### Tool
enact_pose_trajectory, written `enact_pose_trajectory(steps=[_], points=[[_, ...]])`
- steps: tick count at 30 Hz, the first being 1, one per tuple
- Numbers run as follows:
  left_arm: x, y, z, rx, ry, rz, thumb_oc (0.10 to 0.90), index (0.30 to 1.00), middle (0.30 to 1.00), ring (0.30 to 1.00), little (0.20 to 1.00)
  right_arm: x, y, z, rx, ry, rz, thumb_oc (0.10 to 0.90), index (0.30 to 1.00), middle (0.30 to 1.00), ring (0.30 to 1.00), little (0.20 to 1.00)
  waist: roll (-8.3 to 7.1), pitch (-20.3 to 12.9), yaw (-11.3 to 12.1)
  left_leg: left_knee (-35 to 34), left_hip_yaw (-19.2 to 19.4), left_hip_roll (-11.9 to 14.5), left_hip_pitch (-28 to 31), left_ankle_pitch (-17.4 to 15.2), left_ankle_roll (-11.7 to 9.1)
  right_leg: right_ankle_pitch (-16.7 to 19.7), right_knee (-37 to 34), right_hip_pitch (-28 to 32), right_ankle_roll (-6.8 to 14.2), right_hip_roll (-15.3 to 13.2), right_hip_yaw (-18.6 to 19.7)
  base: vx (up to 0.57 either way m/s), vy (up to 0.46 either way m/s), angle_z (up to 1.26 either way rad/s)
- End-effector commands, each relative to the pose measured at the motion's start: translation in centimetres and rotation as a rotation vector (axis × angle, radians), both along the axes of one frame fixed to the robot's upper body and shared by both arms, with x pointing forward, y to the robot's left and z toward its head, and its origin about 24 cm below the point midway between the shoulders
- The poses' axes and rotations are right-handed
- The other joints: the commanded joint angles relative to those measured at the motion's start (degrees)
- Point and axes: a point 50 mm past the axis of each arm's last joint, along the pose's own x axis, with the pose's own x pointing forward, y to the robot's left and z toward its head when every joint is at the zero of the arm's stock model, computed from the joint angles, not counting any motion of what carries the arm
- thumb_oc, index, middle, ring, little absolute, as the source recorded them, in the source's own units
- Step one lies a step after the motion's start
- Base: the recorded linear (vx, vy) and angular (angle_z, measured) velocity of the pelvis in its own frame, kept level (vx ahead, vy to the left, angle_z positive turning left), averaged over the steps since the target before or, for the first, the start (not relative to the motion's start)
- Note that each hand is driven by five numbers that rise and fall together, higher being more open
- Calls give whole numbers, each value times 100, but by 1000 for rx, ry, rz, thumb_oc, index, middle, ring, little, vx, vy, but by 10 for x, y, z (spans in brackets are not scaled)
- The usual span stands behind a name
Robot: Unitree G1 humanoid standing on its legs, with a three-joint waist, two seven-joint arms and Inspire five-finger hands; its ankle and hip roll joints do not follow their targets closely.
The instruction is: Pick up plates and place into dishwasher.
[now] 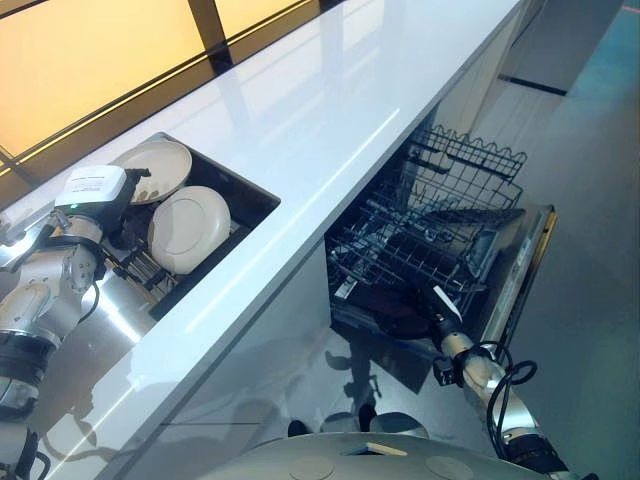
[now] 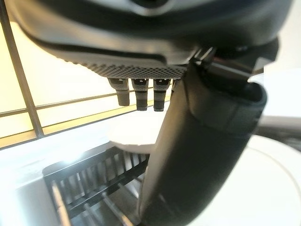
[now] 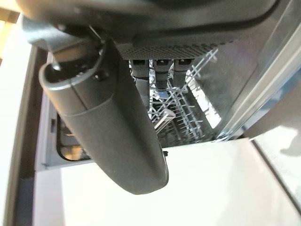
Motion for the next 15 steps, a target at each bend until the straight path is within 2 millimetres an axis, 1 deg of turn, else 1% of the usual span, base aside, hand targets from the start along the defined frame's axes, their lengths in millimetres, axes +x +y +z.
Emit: enact_pose_trajectory(steps=[1, 3, 7, 15], points=[[18, 17, 93, 194, -257, 70, 800, 900, 900, 900, 900, -41, -16, -35, -128, 243, 8, 800, 900, 900, 900, 900, 156, -59, -88, 208, 120, -492, -66, -749, 234, -306, 571, -426, 648, -28, -96, 73, -21, -2], [22, 17, 97, 205, -257, 80, 800, 900, 900, 900, 900, -48, -21, -43, -141, 292, -26, 800, 900, 900, 900, 900, 149, -33, -99, 236, 116, -496, -86, -773, 252, -327, 617, -462, 650, -22, -77, 85, -21, -3], [24, 22, 102, 224, -297, 125, 800, 900, 900, 900, 900, -59, -26, -52, -137, 343, -70, 800, 900, 900, 900, 900, 147, 2, -128, 281, 124, -494, -109, -802, 274, -361, 704, -513, 653, -3, -44, 86, -15, -2], [23, 33, 110, 291, -466, 221, 800, 900, 900, 900, 900, -64, -25, -53, -104, 343, -82, 800, 900, 900, 900, 900, 120, 86, -219, 335, 143, -484, -168, -838, 316, -456, 911, -652, 637, 42, 17, 77, -5, 0]])
